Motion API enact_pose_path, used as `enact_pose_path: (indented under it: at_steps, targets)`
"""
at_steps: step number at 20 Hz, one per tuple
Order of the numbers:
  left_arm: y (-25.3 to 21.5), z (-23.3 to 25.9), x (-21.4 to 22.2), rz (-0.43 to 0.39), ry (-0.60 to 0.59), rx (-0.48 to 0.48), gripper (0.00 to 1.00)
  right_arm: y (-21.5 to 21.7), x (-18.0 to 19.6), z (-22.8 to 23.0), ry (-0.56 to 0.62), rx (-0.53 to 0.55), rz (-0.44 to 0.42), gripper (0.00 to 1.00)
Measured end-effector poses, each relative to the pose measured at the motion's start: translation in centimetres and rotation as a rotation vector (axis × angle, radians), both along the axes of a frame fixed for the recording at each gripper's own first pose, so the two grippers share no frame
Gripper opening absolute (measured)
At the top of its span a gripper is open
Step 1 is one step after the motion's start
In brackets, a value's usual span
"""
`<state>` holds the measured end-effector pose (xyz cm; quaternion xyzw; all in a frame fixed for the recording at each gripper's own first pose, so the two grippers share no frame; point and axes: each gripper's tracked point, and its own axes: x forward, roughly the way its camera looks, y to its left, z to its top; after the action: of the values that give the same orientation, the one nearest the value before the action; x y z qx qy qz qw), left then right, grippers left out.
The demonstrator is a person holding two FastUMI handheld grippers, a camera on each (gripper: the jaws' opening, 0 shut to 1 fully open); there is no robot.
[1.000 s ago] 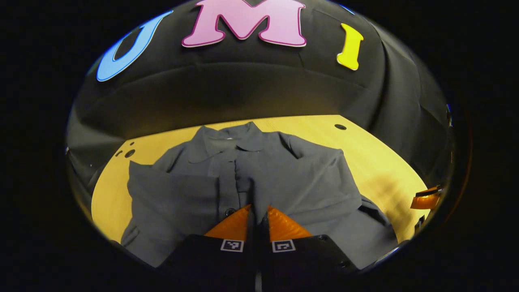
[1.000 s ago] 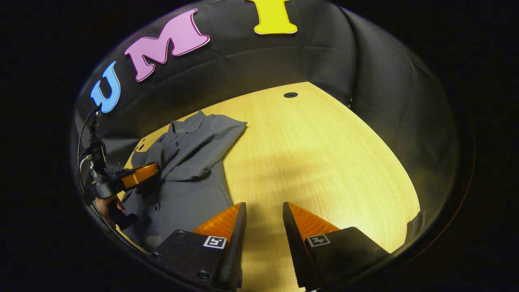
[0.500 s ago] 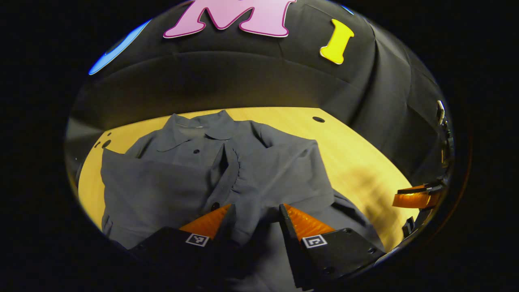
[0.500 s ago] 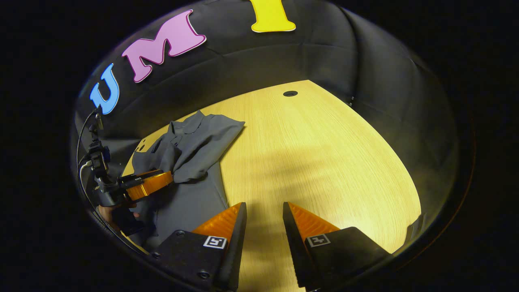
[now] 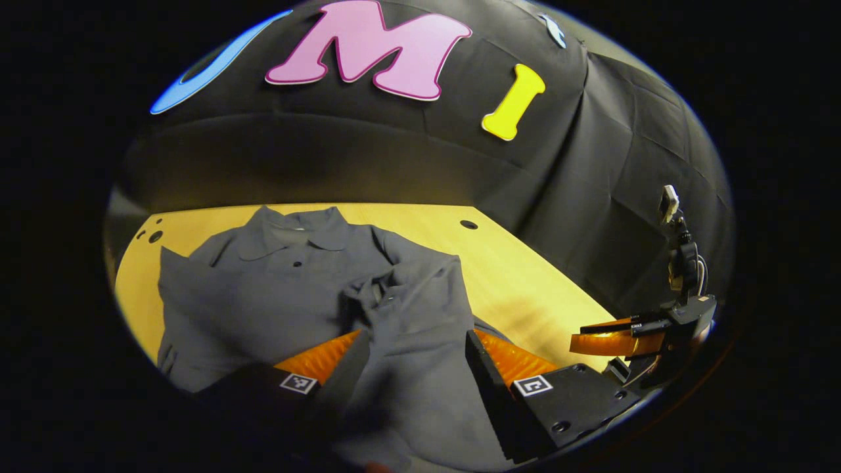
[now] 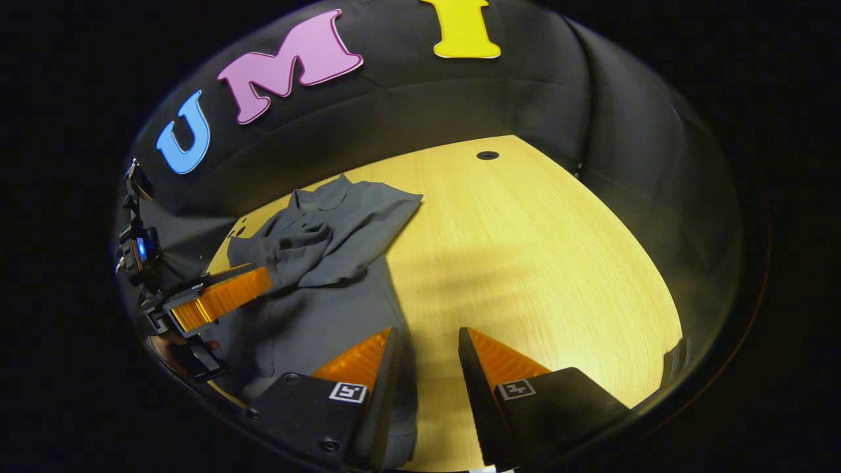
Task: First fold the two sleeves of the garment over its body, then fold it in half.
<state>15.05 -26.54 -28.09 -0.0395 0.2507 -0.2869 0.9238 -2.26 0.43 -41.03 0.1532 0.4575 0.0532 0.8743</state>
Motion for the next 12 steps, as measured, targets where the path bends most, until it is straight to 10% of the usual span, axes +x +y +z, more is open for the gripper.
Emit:
enact_pose_path:
  at_steps: [3, 4, 8, 10, 12]
  targets:
    - [4.6, 0.5, -1.8, 0.050, -0.004, 0.016, 0.93, 1.8, -1.6, 1.3, 0.001, 0.019, 0.032, 0.48]
    - [6.2, 0.5, -2.4, 0.069, -0.003, 0.028, 0.95, 2.2, -2.3, 1.7, 0.002, 0.015, 0.045, 0.69]
    - [13.0, -0.1, -5.2, 0.139, 0.017, 0.072, 0.96, 3.4, -5.8, 2.4, 0.031, -0.001, 0.080, 0.68]
    - [16.4, -0.7, -6.5, 0.181, 0.036, 0.089, 0.96, 3.6, -7.7, 2.2, 0.058, -0.022, 0.087, 0.92]
    - [20.1, -1.3, -7.8, 0.230, 0.055, 0.114, 0.96, 3.6, -9.5, 1.7, 0.092, -0.063, 0.096, 0.93]
